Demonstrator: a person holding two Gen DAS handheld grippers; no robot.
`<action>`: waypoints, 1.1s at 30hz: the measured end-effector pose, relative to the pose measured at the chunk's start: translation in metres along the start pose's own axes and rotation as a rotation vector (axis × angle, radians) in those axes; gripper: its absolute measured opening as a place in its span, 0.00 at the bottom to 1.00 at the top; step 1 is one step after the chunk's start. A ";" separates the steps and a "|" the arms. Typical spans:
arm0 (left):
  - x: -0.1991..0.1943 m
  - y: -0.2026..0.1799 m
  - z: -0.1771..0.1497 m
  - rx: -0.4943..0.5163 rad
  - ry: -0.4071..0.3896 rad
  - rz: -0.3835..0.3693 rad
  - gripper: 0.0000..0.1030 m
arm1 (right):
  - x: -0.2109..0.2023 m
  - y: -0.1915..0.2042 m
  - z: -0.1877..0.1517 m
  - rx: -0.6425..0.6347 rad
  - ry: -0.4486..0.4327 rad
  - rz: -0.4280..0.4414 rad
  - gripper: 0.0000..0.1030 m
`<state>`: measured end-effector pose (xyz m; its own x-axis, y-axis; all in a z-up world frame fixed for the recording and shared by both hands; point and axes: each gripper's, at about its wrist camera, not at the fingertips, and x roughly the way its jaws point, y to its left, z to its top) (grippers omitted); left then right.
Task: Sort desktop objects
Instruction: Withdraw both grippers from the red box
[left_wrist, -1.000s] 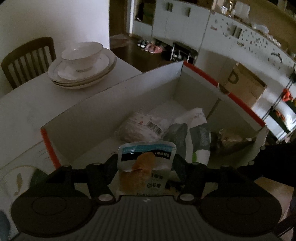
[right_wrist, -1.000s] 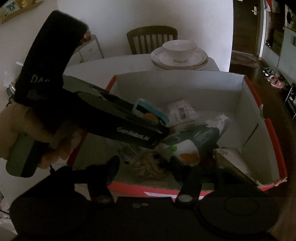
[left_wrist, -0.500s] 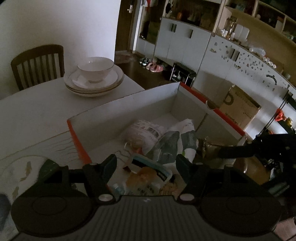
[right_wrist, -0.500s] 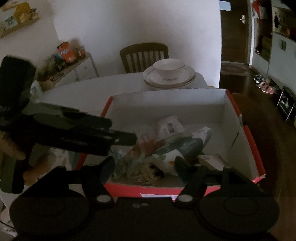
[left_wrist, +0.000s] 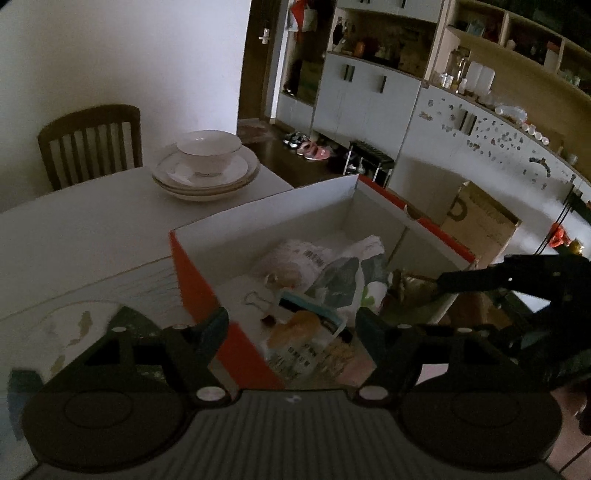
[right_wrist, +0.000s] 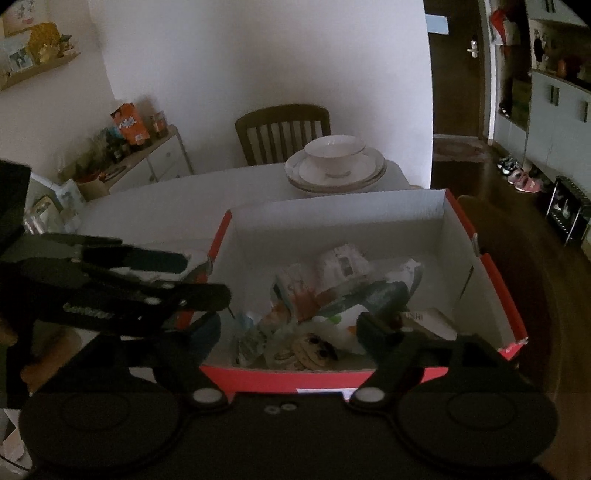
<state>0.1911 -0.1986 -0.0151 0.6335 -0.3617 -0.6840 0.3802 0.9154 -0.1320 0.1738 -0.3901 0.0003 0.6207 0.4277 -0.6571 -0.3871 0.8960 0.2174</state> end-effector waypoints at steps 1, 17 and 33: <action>-0.003 0.000 -0.001 0.009 -0.004 0.004 0.73 | -0.001 0.001 -0.001 0.005 -0.004 0.000 0.81; -0.039 0.000 -0.019 0.094 -0.028 0.002 0.85 | -0.025 0.018 -0.012 0.088 -0.118 -0.027 0.99; -0.062 -0.003 -0.031 0.102 -0.038 -0.056 1.00 | -0.043 0.037 -0.021 0.095 -0.162 -0.060 0.99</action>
<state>0.1299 -0.1736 0.0057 0.6334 -0.4200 -0.6499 0.4810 0.8716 -0.0944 0.1182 -0.3775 0.0215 0.7452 0.3798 -0.5481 -0.2849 0.9245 0.2533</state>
